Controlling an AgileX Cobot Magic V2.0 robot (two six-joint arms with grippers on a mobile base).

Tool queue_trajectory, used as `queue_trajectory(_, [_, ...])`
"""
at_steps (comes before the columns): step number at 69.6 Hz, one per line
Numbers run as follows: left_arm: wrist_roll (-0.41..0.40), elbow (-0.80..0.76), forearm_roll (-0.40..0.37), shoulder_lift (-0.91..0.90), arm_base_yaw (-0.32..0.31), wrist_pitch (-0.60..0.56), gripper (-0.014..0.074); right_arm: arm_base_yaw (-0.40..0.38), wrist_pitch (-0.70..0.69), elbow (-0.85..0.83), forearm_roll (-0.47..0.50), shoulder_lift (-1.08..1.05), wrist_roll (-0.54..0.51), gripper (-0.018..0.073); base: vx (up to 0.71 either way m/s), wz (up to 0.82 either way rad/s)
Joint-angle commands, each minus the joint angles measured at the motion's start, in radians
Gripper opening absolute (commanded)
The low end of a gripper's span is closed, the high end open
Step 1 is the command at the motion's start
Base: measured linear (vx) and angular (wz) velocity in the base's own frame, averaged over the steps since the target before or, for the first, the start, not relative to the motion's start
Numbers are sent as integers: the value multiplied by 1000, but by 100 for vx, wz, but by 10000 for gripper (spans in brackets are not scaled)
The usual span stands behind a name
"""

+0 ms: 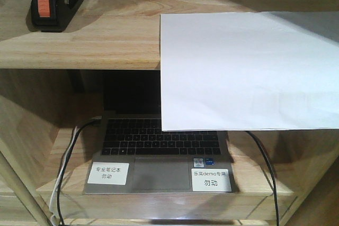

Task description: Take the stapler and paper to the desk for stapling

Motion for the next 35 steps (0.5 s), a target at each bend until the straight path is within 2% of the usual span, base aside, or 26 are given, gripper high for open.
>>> queue_trajectory(1, [0,-148,-7,-14,-3,21,-6,-7,-11,-118,-6,-9,-4,-8,0,0])
queue_trajectory(22, [37,-506,-5,93,-3,314,-6,-7,159,-463,21,76,-4,-6,0,0])
queue_trajectory(35, [37,-707,-7,224,-3,495,-6,-7,346,-687,29,229,0,-6,0,0])
